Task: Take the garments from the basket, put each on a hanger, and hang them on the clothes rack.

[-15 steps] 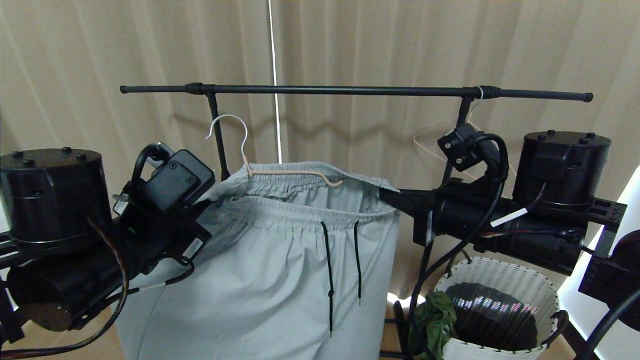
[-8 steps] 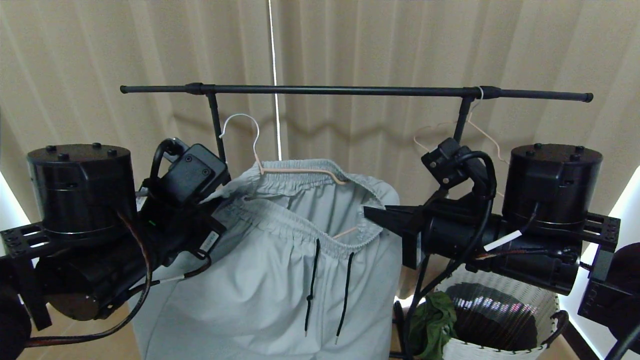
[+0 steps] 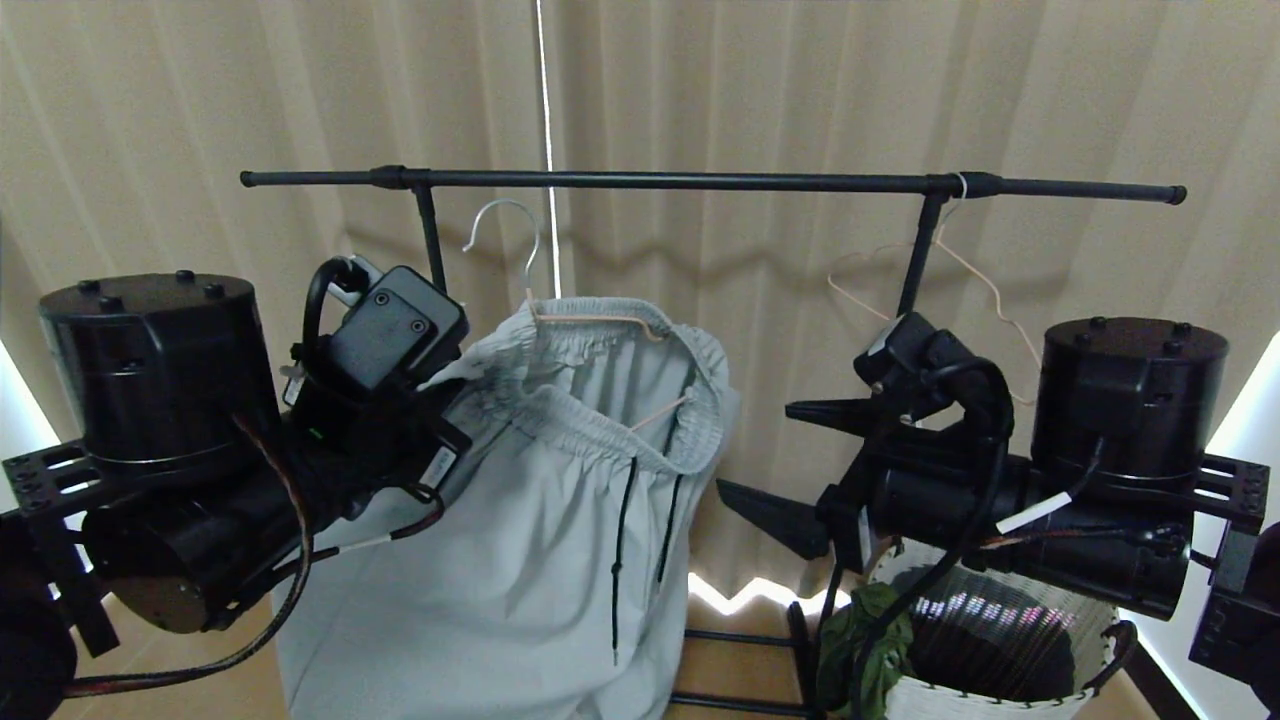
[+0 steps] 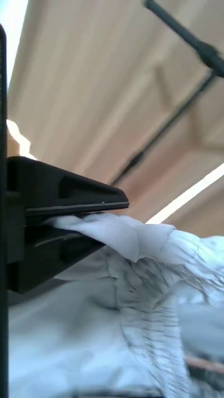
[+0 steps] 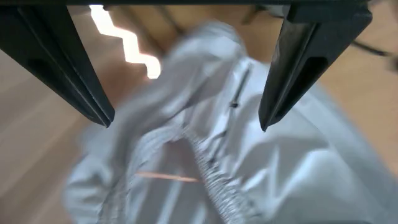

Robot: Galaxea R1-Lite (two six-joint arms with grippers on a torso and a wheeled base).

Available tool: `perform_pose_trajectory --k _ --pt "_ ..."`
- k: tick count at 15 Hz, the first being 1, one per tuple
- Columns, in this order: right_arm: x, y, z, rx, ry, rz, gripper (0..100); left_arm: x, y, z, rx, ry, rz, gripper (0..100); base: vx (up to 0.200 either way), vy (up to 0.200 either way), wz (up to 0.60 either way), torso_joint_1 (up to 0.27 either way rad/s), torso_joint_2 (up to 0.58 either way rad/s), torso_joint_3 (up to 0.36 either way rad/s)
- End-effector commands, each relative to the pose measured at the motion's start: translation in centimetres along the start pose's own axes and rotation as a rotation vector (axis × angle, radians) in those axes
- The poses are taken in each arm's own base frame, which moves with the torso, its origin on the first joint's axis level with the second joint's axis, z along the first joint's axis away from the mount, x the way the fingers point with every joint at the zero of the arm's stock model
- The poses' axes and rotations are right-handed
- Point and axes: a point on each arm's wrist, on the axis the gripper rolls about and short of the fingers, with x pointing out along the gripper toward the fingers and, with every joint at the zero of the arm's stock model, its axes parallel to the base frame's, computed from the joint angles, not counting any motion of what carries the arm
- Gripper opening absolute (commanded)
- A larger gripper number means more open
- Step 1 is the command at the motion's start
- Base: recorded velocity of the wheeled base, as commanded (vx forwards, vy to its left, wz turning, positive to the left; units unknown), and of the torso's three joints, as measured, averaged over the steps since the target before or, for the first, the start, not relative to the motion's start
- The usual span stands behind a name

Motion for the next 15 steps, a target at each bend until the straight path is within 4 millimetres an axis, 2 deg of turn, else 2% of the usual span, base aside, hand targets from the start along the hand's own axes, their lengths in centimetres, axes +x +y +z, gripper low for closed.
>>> perform_pose_trajectory --k 1,6,8,11,15 --pt "-0.2 -1.5 0.9 -0.061 -0.031 -0.053 100 -0.1 -0.8 -0.3 0.013 -0.018 -0.046 0 0.000 0.000 0.00 0.000 0.00 0.000" --pt "1.5 -2.8 3.3 -0.236 -0.092 -0.095 100 -0.7 -2.3 0.0 0.030 -0.078 -0.161 0 0.000 0.000 0.00 0.000 0.00 0.000" --pt "2.1 -2.7 3.1 -0.264 -0.083 -0.089 100 -1.2 -2.8 0.3 0.039 -0.122 -0.218 0 0.000 0.000 0.00 0.000 0.00 0.000" --pt "2.6 -2.7 2.6 -0.289 -0.062 -0.083 100 -1.4 -3.1 0.4 0.113 -0.172 -0.205 0 0.000 0.000 0.00 0.000 0.00 0.000" --pt "3.4 -2.5 2.0 -0.295 -0.041 -0.069 100 -2.0 -4.1 1.1 0.121 -0.230 -0.239 0 0.000 0.000 0.00 0.000 0.00 0.000"
